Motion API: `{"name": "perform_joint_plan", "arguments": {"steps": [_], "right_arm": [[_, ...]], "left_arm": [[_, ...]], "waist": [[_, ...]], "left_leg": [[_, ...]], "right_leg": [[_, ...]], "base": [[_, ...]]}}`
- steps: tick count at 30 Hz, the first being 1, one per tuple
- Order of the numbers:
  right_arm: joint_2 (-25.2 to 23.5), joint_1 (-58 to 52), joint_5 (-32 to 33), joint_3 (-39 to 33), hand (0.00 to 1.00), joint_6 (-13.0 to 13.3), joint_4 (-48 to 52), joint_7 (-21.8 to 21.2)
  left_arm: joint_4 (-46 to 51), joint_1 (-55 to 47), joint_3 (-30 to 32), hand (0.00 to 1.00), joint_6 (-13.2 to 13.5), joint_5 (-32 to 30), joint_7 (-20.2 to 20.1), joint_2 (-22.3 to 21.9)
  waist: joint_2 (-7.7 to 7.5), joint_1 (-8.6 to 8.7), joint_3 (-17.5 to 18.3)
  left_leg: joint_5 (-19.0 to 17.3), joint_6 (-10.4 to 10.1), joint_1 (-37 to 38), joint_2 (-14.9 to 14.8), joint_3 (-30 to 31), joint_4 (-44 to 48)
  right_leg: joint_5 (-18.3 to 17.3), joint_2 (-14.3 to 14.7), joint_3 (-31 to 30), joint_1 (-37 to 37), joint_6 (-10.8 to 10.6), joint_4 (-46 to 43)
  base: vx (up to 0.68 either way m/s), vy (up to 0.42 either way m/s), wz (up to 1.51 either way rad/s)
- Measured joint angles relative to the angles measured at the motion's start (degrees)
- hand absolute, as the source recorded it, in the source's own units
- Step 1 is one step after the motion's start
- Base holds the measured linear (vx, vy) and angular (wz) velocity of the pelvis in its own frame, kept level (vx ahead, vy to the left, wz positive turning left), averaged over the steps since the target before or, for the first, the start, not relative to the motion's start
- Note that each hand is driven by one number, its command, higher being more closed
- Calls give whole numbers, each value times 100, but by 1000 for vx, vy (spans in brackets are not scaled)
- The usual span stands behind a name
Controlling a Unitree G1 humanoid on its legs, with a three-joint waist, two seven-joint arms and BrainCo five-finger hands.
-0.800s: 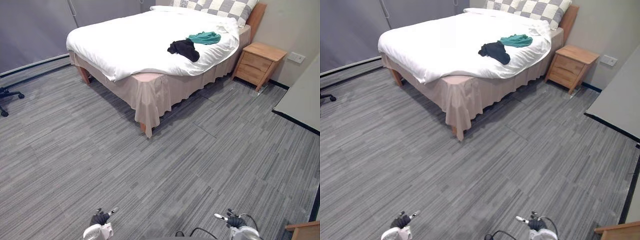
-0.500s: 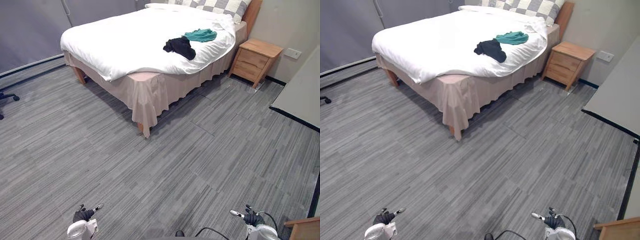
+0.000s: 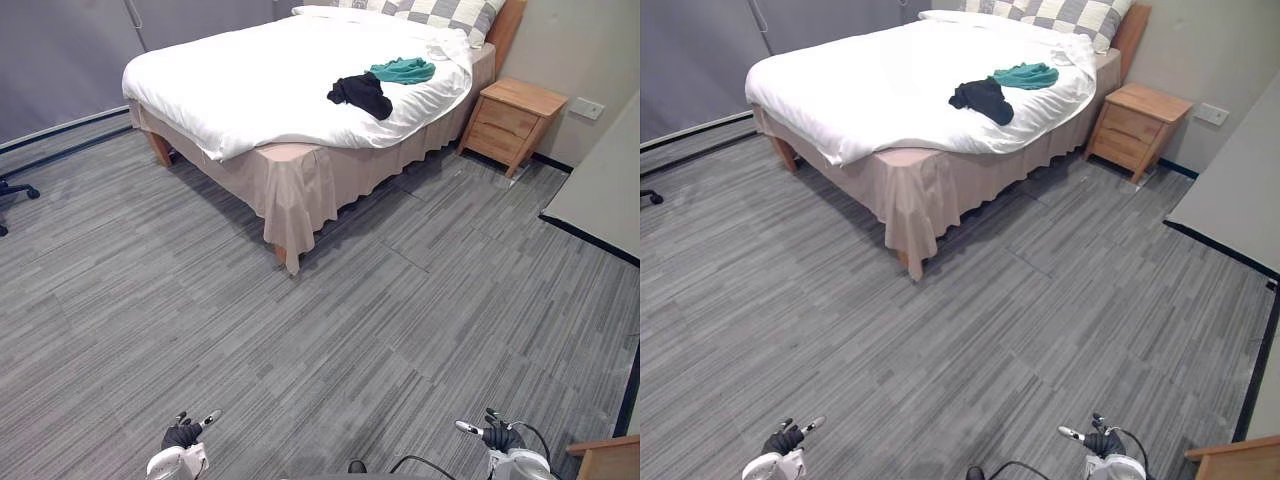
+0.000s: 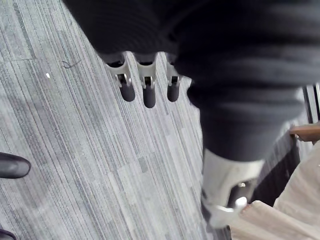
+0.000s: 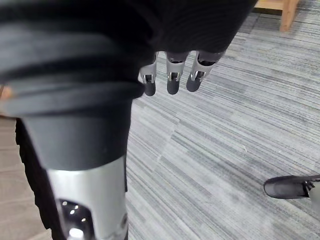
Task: Tidy the bed and pick cloth on bed and put in laundry
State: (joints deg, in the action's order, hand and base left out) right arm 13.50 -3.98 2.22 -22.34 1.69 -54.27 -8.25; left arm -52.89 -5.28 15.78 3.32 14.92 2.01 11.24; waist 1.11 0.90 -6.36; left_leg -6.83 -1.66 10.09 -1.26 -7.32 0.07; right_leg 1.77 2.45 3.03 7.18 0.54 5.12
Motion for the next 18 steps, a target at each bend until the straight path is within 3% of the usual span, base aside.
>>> {"name": "perform_joint_plan", "arguments": {"steps": [5,7,8,10,12,13,14,15,16,17,18], "right_arm": [[0,8,1,-8,0,-2,0,-26],[-39,83,2,-4,0,-9,20,-32],[-124,72,5,31,0,-48,90,-19],[-252,163,18,232,0,-162,103,-3],[-279,158,19,309,0,-221,75,-28],[-269,155,18,309,0,-224,29,-30],[-245,139,17,312,0,-231,-90,-57],[-241,126,20,317,0,-231,-86,-77],[-242,134,37,335,0,-229,-48,-89],[-226,138,105,330,0,-218,-26,-88],[-172,142,256,296,0,-216,-25,-83]], "left_arm": [[3,7,-7,0,26,47,-7,-86],[40,55,-166,0,24,105,-10,-95],[46,114,-221,0,17,107,-9,-65],[42,196,-252,0,19,162,-9,-16],[35,181,-376,0,20,221,-9,38],[31,177,-382,0,19,222,-8,39],[34,190,-383,0,20,273,-11,46],[34,218,-382,0,26,300,-13,57],[26,311,-392,0,31,316,-38,123],[-20,445,-389,0,36,315,-126,179],[-68,611,-376,0,43,316,-242,229]], "waist": [[45,0,-70],[50,0,-217],[-76,2,-295],[-183,-11,-578],[-211,5,-804],[-190,5,-858],[-71,38,-967],[-49,84,-986],[-47,177,-1000],[-96,219,-1021],[-139,217,-1092]], "left_leg": [[-53,-34,-37,-4,-39,68],[-314,-4,-282,-2,-118,453],[-470,78,-428,101,-138,709],[-641,147,-419,112,-256,990],[-845,102,-259,50,-292,1206],[-905,62,-188,-6,-304,1268],[-1041,-29,-28,-207,-288,1340],[-1095,-107,19,-321,-246,1337],[-1154,-221,8,-452,-114,1319],[-1198,-316,-1,-513,-21,1297],[-1324,-527,31,-690,14,1318]], "right_leg": [[-172,8,-54,-152,65,-259],[-839,-62,-48,-833,51,-1518],[-1260,-214,-26,-1307,-22,-2392],[-1377,-566,489,-2065,-391,-4143],[-1548,-874,881,-2528,-228,-5243],[-1622,-892,912,-2583,-268,-5302],[-1710,-821,891,-2620,-368,-4876],[-1658,-782,883,-2632,-410,-4408],[-1279,-785,820,-2642,-448,-3325],[-776,-854,710,-2632,-454,-2426],[217,-854,885,-2531,-455,-2022]], "base": [[-38,-8,-6],[-85,-12,-11],[-39,-37,-14],[5,-66,-21],[83,-56,-21],[182,-96,-14],[190,-116,2],[345,-260,28],[328,-273,45],[430,-375,45],[311,-291,20]]}}
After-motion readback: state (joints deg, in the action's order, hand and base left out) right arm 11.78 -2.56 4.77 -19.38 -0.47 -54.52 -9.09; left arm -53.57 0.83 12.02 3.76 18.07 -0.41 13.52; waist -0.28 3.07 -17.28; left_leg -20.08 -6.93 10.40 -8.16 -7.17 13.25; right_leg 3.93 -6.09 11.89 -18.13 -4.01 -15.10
